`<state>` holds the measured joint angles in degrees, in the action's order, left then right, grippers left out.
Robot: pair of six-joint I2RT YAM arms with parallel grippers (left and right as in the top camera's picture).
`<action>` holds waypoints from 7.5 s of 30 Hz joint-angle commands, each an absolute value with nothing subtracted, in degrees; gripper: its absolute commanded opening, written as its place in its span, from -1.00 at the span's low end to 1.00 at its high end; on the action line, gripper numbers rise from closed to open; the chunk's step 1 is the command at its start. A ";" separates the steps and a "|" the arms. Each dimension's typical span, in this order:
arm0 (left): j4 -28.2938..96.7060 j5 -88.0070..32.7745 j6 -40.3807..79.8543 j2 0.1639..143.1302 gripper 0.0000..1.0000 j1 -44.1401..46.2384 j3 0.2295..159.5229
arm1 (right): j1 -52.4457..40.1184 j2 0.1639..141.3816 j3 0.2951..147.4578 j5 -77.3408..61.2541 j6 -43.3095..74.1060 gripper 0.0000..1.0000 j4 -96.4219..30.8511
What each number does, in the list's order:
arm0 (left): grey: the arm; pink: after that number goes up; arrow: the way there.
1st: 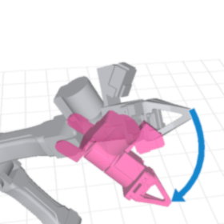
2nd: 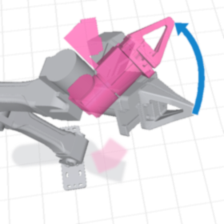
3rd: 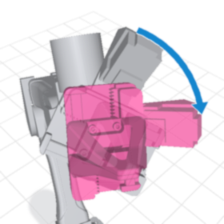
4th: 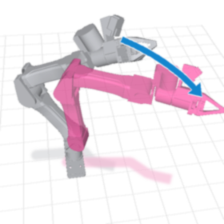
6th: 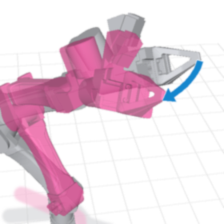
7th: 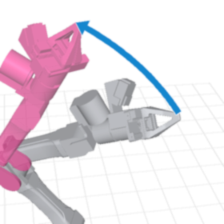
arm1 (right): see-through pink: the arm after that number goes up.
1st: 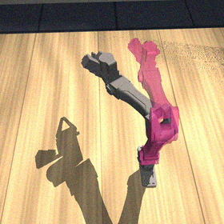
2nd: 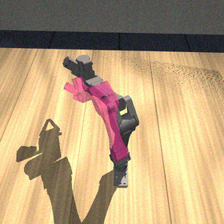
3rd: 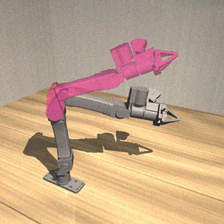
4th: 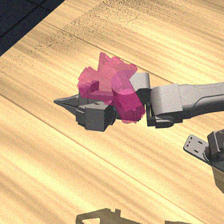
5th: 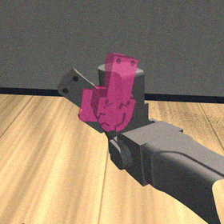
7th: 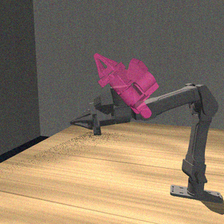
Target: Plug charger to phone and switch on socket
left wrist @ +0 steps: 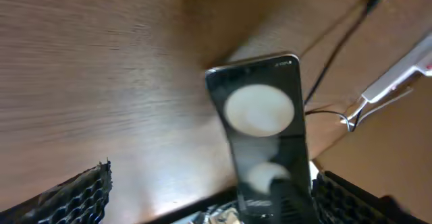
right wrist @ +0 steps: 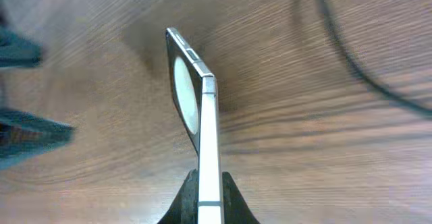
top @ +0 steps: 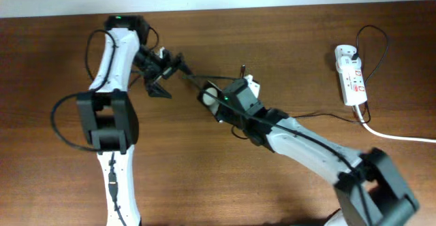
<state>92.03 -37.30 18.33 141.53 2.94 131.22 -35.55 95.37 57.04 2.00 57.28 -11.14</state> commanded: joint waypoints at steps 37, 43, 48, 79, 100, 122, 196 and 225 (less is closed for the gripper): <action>-20.95 -43.99 54.89 96.99 0.98 12.95 46.89 | -24.43 95.68 46.06 -28.47 74.04 -0.92 32.97; -29.58 -40.82 63.61 96.99 0.98 13.61 46.89 | -26.26 96.16 46.06 -27.88 74.30 -0.92 34.13; -34.50 -37.93 67.75 96.99 0.98 13.61 46.92 | -26.24 96.16 46.06 -27.64 74.46 -0.92 34.13; -41.56 -34.72 78.91 96.99 -0.69 12.16 46.92 | -24.67 96.16 46.06 -22.39 83.46 -0.92 31.07; -30.57 -46.33 80.82 97.06 -1.00 6.28 46.92 | -19.42 76.36 46.06 -16.97 38.92 0.97 -10.02; -29.91 -66.70 112.20 113.45 -1.00 10.35 58.76 | -19.42 70.83 46.04 1.13 33.01 0.97 -39.00; -16.78 -70.06 49.36 113.47 -1.00 -2.09 58.76 | -19.42 92.44 64.55 0.71 25.82 0.66 -16.93; -16.78 -70.81 49.39 113.47 -1.00 -2.15 58.76 | -21.69 128.79 91.57 5.28 29.47 -0.63 -29.65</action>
